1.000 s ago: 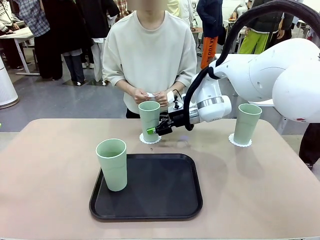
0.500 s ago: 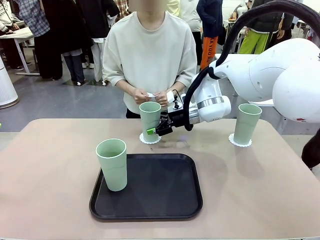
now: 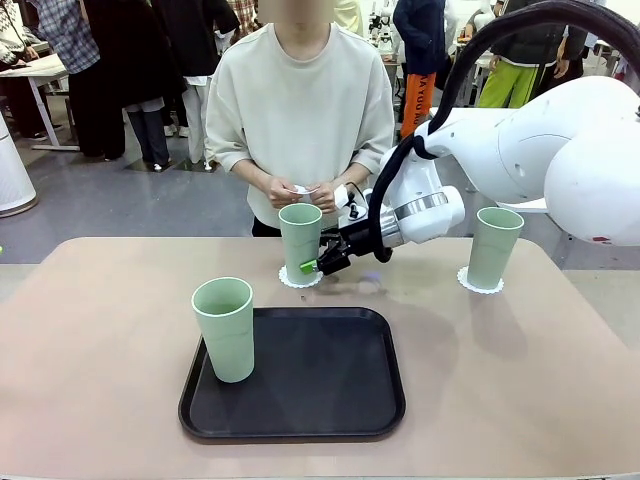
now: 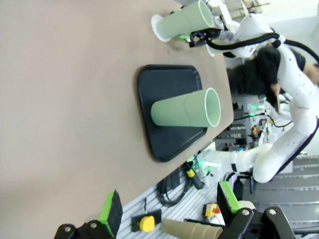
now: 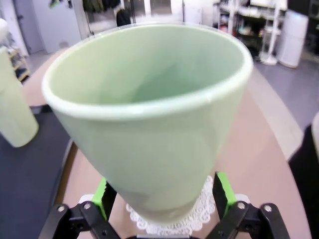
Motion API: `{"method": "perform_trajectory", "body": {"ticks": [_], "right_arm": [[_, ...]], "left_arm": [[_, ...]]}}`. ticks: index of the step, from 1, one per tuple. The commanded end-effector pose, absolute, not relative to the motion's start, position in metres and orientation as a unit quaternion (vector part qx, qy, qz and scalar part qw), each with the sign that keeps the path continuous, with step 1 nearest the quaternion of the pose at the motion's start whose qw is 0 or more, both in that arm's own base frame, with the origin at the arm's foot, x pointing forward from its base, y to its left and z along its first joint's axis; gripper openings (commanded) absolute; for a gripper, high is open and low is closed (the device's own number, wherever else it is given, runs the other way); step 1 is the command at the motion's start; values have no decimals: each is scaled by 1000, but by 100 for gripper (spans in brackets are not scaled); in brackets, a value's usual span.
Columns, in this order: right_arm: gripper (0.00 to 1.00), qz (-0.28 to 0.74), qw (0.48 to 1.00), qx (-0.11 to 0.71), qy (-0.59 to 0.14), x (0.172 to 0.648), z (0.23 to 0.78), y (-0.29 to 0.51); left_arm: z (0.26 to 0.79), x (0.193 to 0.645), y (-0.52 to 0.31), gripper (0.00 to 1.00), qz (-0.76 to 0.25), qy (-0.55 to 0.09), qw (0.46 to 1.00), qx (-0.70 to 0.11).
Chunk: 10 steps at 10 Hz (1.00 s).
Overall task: Place coasters on the table and set cups on them.
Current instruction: Take one Reusable plastic cup from the Flat Tray and place it on a coaster set by the human.
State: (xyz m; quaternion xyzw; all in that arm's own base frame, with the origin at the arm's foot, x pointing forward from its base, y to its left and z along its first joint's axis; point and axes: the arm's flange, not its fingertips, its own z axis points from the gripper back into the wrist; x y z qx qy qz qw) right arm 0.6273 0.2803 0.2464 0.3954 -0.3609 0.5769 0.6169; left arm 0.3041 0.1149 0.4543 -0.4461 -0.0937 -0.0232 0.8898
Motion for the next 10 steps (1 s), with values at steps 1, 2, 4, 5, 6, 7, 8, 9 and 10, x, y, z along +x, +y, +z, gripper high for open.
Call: {"method": "perform_trajectory", "body": {"ticks": [1,2,4,5,6,7,8,9,10], "right_arm": [[100,574,667,352,-320,631,258,278],[100,566,687,335,-309,630,264,272],[100,558,733,285,-263,622,280,259],[100,558,755,252,-235,613,296,250],[100,560,766,229,-216,603,313,244],[100,562,774,206,-206,594,329,236],[100,557,787,181,-193,585,345,230],[100,551,801,152,-175,571,367,227],[100,551,809,123,-163,555,391,229]], "left_arm": [[455,304,116,100,-26,-97,886,-453],[455,304,116,100,-26,-97,886,-453],[455,304,116,100,-26,-97,886,-453],[455,304,116,100,-26,-97,886,-453],[455,304,116,100,-26,-97,886,-453],[455,304,116,100,-26,-97,886,-453],[455,304,116,100,-26,-97,886,-453],[455,304,116,100,-26,-97,886,-453],[455,304,116,100,-26,-97,886,-453]]}}
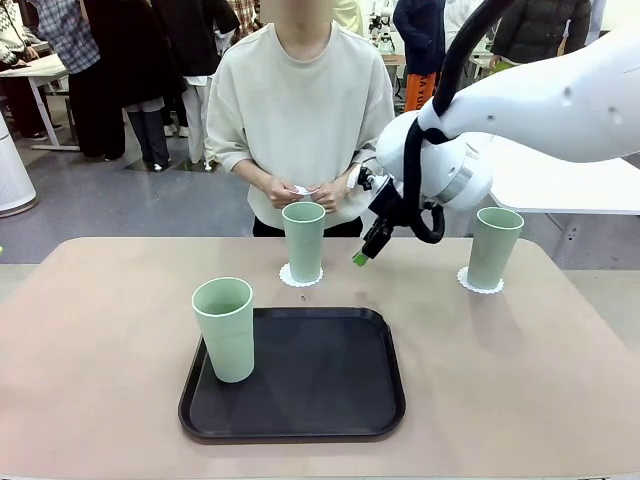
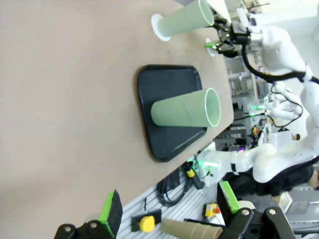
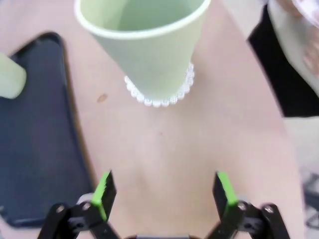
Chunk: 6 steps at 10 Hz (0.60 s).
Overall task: Place coasters on the table and set cups on them.
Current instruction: Take one Reusable plastic cup from the Flat Tray and place it on a coaster set by the human.
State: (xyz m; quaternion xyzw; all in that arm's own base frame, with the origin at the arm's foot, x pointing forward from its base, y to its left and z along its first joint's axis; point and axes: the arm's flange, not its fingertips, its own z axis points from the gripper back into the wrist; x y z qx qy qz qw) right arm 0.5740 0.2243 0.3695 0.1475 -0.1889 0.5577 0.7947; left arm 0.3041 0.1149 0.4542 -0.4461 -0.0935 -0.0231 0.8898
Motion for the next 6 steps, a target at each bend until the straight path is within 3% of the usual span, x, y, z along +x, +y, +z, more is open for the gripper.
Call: {"method": "perform_trajectory", "body": {"ticks": [1,6], "right_arm": [[100,553,813,87,-161,541,416,231],[100,575,806,-62,-128,458,501,266]], "left_arm": [[455,304,116,100,-26,-97,886,-453],[455,304,116,100,-26,-97,886,-453]]}}
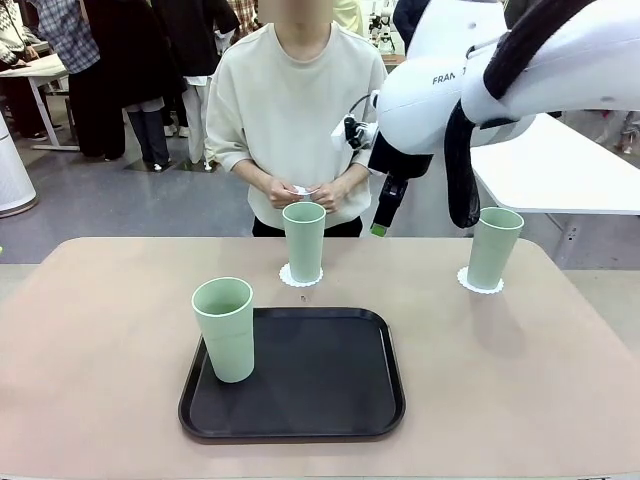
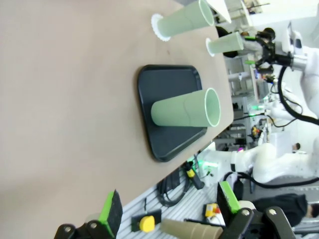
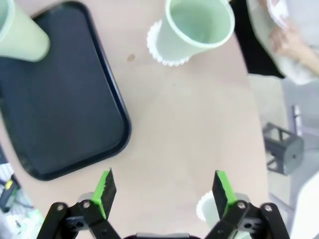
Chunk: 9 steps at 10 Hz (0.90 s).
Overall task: Place coasters on the table and set cups on them.
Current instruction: Take one Reusable plastic cup from the Flat Tray and place it on a coaster set by the human.
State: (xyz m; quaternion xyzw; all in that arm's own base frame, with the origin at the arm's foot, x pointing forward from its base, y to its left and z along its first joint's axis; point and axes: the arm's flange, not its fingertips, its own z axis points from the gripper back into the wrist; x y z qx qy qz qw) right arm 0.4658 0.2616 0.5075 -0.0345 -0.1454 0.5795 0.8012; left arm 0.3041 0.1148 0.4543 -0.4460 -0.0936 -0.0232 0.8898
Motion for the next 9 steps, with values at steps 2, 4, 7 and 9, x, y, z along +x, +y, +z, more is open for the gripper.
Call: {"method": "perform_trajectory", "body": {"ticks": [2,4,7,9], "right_arm": [[100,579,801,-35,-145,466,508,262],[100,579,801,-35,-145,466,508,262],[100,579,801,-35,-145,466,508,262],[100,579,801,-35,-145,466,508,262]], "left_arm": [[455,304,116,100,-26,-97,886,-453],[455,304,116,100,-26,-97,886,-453],[455,304,116,100,-26,-97,886,-453],[455,304,116,100,-26,-97,886,-453]]}}
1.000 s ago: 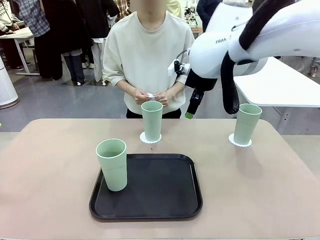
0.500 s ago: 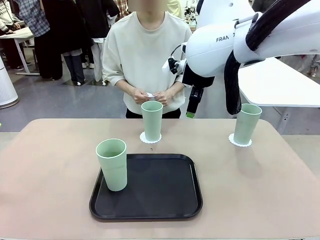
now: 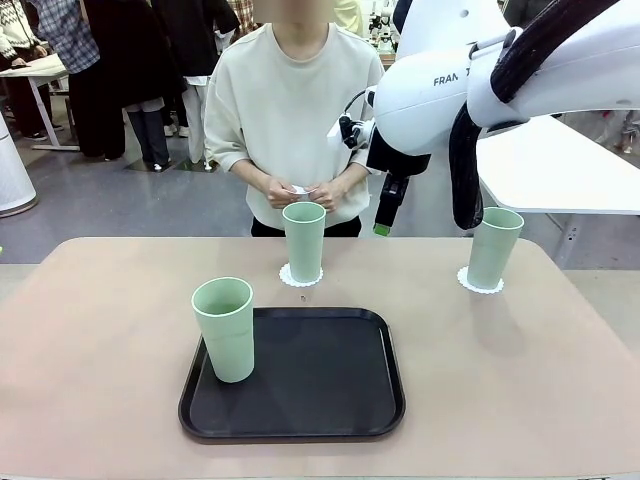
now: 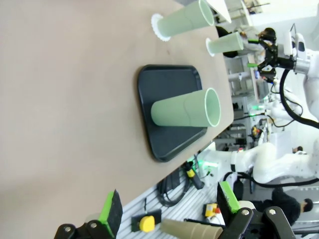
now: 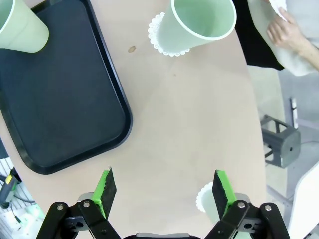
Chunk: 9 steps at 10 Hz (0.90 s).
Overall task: Place coasters on the table and set cups on them.
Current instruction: Take one Reusable plastic cup from the Flat Tray and place it on a coaster set by the human.
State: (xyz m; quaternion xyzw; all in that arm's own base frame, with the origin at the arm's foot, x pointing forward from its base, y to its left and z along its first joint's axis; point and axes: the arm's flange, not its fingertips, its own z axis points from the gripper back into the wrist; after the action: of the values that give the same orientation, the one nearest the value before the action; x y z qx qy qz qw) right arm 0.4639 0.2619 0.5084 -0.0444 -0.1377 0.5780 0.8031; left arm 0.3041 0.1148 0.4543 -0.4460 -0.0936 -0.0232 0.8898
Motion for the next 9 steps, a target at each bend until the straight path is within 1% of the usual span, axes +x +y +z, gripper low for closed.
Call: {"method": "perform_trajectory", "body": {"ticks": [1,4,5,6,8,9], "right_arm": [[100,579,801,-35,-145,466,508,262],[100,578,803,-44,-138,464,509,262],[100,409,892,3,-193,444,518,250],[100,319,932,15,-172,421,523,235],[100,251,961,19,-119,384,530,201],[100,241,965,28,-98,371,533,188]], "left_arm": [[455,304,116,100,-26,-97,886,-453],[455,304,116,100,-26,-97,886,-453],[455,304,116,100,-26,-97,886,-453],[455,304,116,100,-26,-97,886,-453],[455,304,116,100,-26,-97,886,-453],[455,304,116,100,-26,-97,886,-453]]}}
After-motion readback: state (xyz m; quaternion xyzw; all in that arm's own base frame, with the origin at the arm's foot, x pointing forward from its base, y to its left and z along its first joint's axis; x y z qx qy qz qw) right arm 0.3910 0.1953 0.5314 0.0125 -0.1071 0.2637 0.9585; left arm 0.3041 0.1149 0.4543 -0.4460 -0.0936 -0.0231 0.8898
